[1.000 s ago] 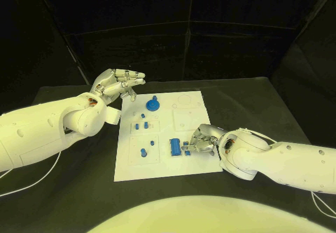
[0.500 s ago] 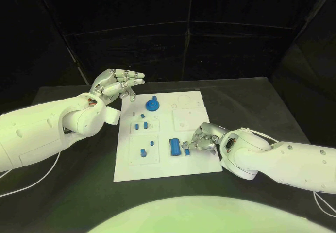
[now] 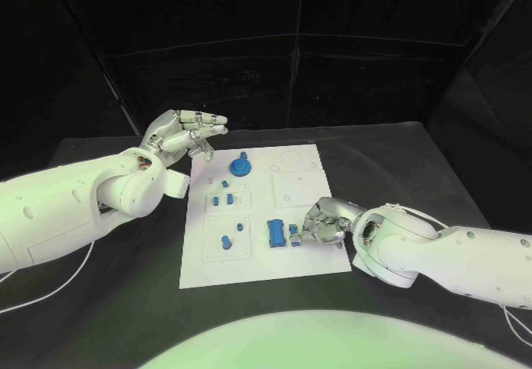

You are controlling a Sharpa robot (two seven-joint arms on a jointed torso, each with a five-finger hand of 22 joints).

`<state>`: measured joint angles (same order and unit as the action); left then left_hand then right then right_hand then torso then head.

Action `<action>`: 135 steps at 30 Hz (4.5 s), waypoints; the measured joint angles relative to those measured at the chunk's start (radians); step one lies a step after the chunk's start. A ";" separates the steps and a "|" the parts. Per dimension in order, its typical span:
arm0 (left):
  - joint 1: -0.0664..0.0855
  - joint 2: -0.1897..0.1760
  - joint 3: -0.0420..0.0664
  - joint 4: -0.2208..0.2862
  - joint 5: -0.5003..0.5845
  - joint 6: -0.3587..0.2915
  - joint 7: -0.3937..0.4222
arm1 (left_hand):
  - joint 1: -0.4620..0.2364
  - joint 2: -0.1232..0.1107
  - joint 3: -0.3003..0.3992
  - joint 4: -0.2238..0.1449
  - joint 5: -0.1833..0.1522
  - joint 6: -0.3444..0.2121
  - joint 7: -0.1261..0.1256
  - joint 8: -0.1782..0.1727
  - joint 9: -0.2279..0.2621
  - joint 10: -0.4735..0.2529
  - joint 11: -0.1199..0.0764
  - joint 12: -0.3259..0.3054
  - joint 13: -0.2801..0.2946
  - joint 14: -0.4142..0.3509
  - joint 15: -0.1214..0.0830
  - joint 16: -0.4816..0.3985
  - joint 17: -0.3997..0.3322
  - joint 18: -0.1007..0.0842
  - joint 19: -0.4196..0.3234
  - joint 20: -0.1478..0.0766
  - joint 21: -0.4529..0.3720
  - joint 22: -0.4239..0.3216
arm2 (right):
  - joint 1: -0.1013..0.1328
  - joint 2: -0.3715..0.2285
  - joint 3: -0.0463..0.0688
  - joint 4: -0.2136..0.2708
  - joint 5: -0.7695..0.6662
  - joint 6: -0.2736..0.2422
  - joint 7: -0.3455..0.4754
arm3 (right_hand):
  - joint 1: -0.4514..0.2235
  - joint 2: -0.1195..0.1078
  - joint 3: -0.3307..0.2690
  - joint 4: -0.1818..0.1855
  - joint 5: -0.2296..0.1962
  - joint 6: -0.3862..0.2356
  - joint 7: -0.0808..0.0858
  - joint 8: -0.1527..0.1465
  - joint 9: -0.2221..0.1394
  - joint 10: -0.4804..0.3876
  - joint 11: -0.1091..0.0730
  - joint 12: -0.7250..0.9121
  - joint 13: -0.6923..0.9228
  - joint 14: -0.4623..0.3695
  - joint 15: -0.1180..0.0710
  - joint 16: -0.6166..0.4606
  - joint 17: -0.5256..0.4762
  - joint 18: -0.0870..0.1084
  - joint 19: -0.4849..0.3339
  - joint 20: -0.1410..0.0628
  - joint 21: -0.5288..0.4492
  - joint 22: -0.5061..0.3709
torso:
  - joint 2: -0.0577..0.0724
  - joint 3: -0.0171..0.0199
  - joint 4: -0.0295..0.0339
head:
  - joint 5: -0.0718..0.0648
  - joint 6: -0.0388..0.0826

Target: Assemble the parts on the task board

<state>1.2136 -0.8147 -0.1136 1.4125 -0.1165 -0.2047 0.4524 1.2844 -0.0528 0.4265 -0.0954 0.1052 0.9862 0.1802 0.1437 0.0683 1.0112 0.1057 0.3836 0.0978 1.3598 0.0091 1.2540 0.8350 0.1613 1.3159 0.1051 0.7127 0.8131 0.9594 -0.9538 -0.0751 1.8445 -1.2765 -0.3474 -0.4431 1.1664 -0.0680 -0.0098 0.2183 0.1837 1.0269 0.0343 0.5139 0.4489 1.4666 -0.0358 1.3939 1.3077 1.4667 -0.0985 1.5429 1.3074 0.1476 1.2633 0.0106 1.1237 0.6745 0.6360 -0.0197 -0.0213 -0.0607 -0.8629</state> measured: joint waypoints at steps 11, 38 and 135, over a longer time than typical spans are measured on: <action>0.000 0.001 0.000 0.000 0.000 0.000 0.000 | 0.000 0.000 0.000 0.000 0.000 0.000 0.000 0.000 0.000 0.000 0.000 0.000 0.000 0.000 0.000 0.000 0.000 0.000 0.000 0.000 0.000 0.000 | 0.000 -0.005 0.000 -0.012 0.017 0.057 0.016 | 0.019 0.020 -0.012 -0.002 0.015 0.000 0.000 0.000 0.000 0.000 0.000 0.000 0.000 0.000 0.000 0.000 0.000 0.000 -0.004 0.004 -0.005 0.001 | 0.000 -0.0001 0.0019 | -0.002 0.002; 0.000 0.002 0.000 -0.002 0.000 0.000 -0.001 | 0.000 0.000 0.000 0.000 0.000 0.000 0.000 0.000 0.000 0.000 0.000 0.000 0.000 0.000 0.000 0.000 0.000 0.000 0.000 0.000 0.000 0.000 | 0.000 0.027 0.000 -0.060 0.031 0.070 -0.007 | 0.041 0.041 -0.028 -0.008 0.040 0.000 0.000 0.005 0.000 0.000 0.000 0.000 0.000 0.000 0.000 0.000 0.000 0.000 -0.004 0.004 -0.005 0.007 | 0.001 -0.0001 0.0023 | -0.002 -0.001; -0.165 0.035 0.112 0.156 0.120 -0.552 0.047 | -1.077 0.053 -0.395 0.096 -0.101 -0.829 -0.179 -0.140 -0.067 -0.846 -0.105 -0.380 -0.096 -1.199 -0.009 -1.247 -0.834 -0.140 -1.179 -0.103 -0.709 -0.807 | 0.089 0.174 0.074 -0.276 1.270 -0.406 0.944 | -0.939 0.068 0.003 -0.218 -0.178 -0.864 -0.033 -0.510 -0.448 -1.284 0.036 -1.388 -1.306 -1.273 0.099 -1.538 -1.305 -0.134 -1.107 -0.009 -1.112 -0.673 | -0.092 0.0197 0.0212 | 0.061 0.263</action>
<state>1.0485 -0.7796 -0.0012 1.5681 0.0038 -0.7563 0.4990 0.2077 0.0003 0.0320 0.0004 0.0037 0.1567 0.0016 0.0040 0.0012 0.1652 0.0004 0.0038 0.0014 0.1607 0.0003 0.0068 0.0014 0.0215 0.1374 0.0018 0.0039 0.0063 1.0481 -0.7797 -0.0012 1.5682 -0.0060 -0.7533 0.5012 0.2276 0.0001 -0.0067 0.0007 0.0059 0.1628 0.0013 0.0039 0.0010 0.1825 0.0004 0.0057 0.0015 0.1940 0.0008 0.0048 0.0020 0.0140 0.1562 0.0018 0.0112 0.0016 0.5443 0.0000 -0.0001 0.0002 -0.5999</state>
